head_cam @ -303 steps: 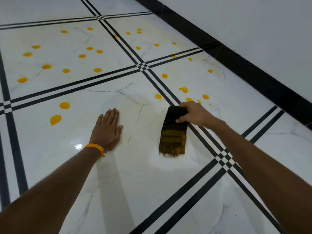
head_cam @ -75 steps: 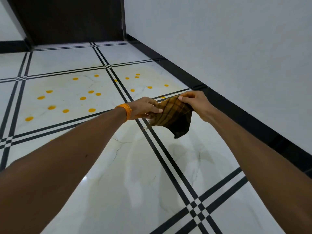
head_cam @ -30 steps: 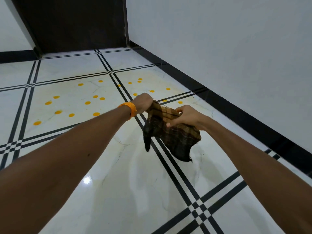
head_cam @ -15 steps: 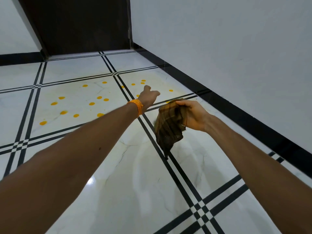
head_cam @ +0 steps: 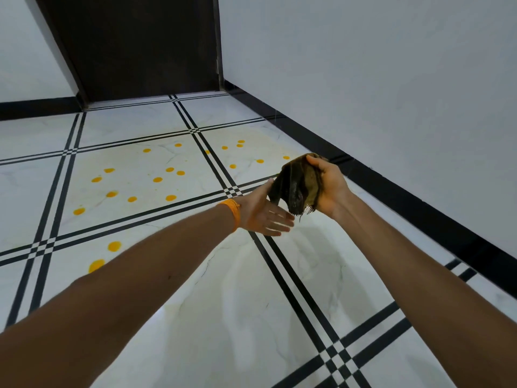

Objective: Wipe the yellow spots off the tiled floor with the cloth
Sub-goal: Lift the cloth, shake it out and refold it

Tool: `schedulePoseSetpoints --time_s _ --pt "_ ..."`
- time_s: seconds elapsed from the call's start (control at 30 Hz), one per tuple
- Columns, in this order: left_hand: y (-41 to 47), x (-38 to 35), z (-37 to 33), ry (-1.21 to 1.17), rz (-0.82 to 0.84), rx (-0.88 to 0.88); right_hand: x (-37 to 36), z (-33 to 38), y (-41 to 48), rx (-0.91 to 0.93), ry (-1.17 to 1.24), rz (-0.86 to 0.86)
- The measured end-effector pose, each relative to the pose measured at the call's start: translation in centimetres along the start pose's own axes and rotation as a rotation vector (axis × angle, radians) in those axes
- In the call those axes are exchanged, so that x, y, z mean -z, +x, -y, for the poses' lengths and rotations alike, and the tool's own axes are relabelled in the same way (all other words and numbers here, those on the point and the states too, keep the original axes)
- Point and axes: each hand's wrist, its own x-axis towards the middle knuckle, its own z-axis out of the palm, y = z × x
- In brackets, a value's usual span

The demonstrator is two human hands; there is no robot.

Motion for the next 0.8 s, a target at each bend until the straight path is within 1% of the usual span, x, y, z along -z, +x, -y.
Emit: schedulePoseSetpoints --time_s 0.03,0.07,0.1,0.17,0.23,0.33,0.47,0.53,0.67,0.73,0.8 --pt "0.2 -0.4 -0.3 -0.098 0.034 -0.073 -0.1 0.0 0.0 0.011 -0.003 0.014" --pt "0.4 -0.8 -0.8 -0.2 0.027 -0.156 -0.2 0.1 0.0 0.024 -0.014 0.026" --pt "0.3 -1.2 -1.4 -0.29 -0.018 -0.242 -0.1 0.2 0.1 0.042 -0.032 0.038" --pt "-0.2 -1.4 -2.5 -0.323 -0.148 -0.38 -0.1 0.4 -0.3 0.059 -0.057 0.077" --pt "-0.8 -0.9 -3.3 -0.31 -0.233 -0.441 0.2 0.4 -0.6 0.059 -0.134 0.122" --pt "-1.5 -0.6 -4.0 -0.312 -0.243 -0.456 1.7 0.0 -0.4 0.049 -0.284 0.107" --pt "-2.5 -0.8 -4.4 -0.152 -0.235 -0.43 2.9 -0.4 -0.5 0.03 -0.331 0.056" --pt "-2.9 -0.8 -4.9 -0.06 -0.205 -0.428 3.1 -0.2 -0.7 -0.041 -0.28 0.085" --pt "-4.1 -0.8 -5.9 0.093 -0.157 -0.43 3.6 -0.4 -0.8 -0.275 -0.22 0.17" --pt "-4.3 -0.6 -6.0 0.139 -0.127 -0.418 3.6 -0.6 -0.7 -0.287 -0.182 0.195" --pt "-4.3 -0.3 -6.0 0.187 -0.122 -0.396 3.3 -0.3 -0.6 -0.205 -0.123 0.195"
